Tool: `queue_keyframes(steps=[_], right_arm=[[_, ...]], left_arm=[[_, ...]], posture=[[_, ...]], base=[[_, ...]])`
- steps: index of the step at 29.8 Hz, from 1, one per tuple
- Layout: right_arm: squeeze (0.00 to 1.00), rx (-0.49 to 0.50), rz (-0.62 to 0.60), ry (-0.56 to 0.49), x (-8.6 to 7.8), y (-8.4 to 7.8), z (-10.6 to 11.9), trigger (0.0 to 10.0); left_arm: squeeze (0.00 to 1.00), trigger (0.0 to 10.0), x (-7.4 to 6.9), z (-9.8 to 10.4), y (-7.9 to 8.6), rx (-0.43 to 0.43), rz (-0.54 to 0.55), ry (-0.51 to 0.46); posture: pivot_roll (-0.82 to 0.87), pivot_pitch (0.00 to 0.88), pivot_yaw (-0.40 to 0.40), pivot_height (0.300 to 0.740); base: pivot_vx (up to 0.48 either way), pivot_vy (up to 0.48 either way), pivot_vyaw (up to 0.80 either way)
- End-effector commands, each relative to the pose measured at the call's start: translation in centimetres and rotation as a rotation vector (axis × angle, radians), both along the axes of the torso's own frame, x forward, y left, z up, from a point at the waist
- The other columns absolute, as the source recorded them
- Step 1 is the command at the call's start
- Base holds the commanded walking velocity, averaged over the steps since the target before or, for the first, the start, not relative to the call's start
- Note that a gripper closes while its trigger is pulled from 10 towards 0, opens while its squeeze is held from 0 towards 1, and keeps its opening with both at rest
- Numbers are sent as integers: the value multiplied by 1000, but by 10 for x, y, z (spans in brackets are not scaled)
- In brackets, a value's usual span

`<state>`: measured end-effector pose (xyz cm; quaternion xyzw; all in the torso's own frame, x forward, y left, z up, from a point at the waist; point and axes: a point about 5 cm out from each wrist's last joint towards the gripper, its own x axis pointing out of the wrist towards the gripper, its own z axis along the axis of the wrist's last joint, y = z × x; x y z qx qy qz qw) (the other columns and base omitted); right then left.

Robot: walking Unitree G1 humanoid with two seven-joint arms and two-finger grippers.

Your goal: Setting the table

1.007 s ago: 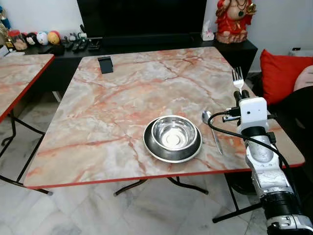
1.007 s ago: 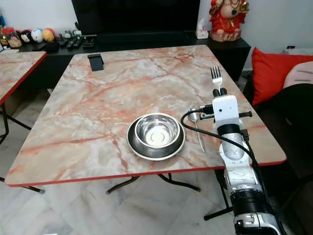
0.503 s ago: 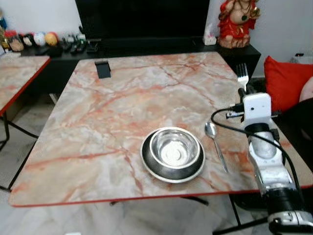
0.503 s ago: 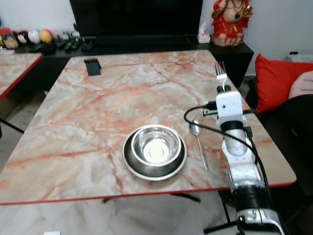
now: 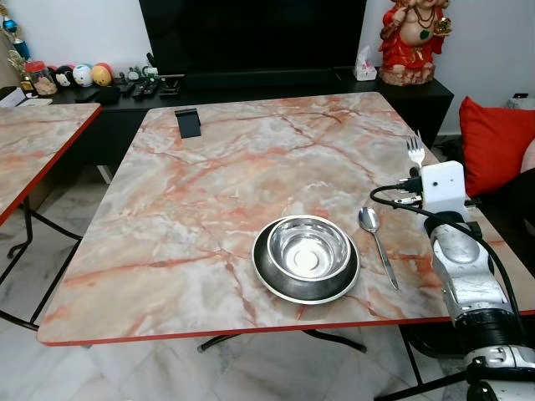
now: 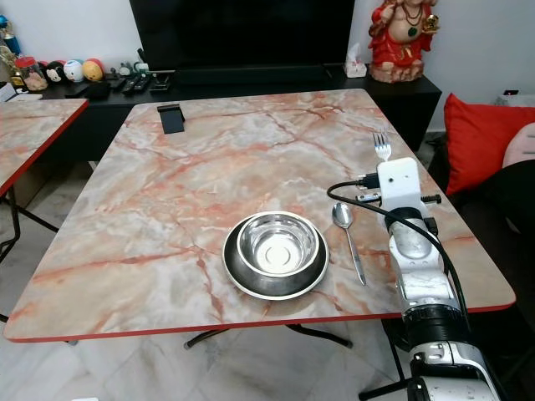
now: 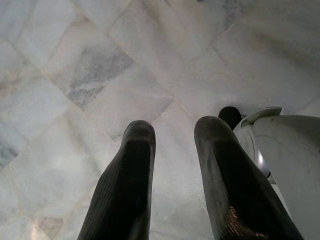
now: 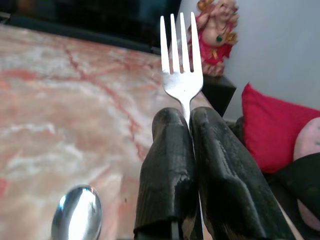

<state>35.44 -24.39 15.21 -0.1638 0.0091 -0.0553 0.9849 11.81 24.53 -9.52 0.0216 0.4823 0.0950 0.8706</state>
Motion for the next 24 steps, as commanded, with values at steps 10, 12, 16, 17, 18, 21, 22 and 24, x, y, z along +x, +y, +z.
queue_keyframes(steps=[10,12,16,17,18,21,22,24], right_arm=[[0,39,42,187,0,-1,-24,10000],[0,39,46,225,1,-1,-28,10000],[0,27,61,267,2,-1,-31,10000],[0,25,60,269,2,-1,-31,10000],[0,25,58,267,2,-2,-30,10000],[0,27,55,261,3,-3,-28,10000],[0,27,54,262,3,-4,-28,10000],[0,25,51,262,4,-4,-28,10000]], left_arm=[[0,10000,-1,-1,-1,-9,-9,13],[0,10000,-1,-1,-1,-10,-6,13],[0,10000,-1,-1,-1,-13,-4,13],[0,10000,-1,-1,-1,-14,-4,13],[0,10000,-1,-1,-1,-14,-4,13],[0,10000,-1,-1,-1,-13,-4,14],[0,10000,-1,-1,-1,-13,-4,14],[0,10000,-1,-1,-1,-13,-5,14]], posture=[[-84,0,46,732],[-84,0,45,732],[-82,0,43,732],[-84,0,43,732],[-84,0,43,732],[-85,0,45,732],[-85,0,45,732],[-85,0,46,732]], base=[[0,0,0],[0,0,0],[0,0,0],[0,0,0],[0,0,0],[0,0,0],[0,0,0],[0,0,0]])
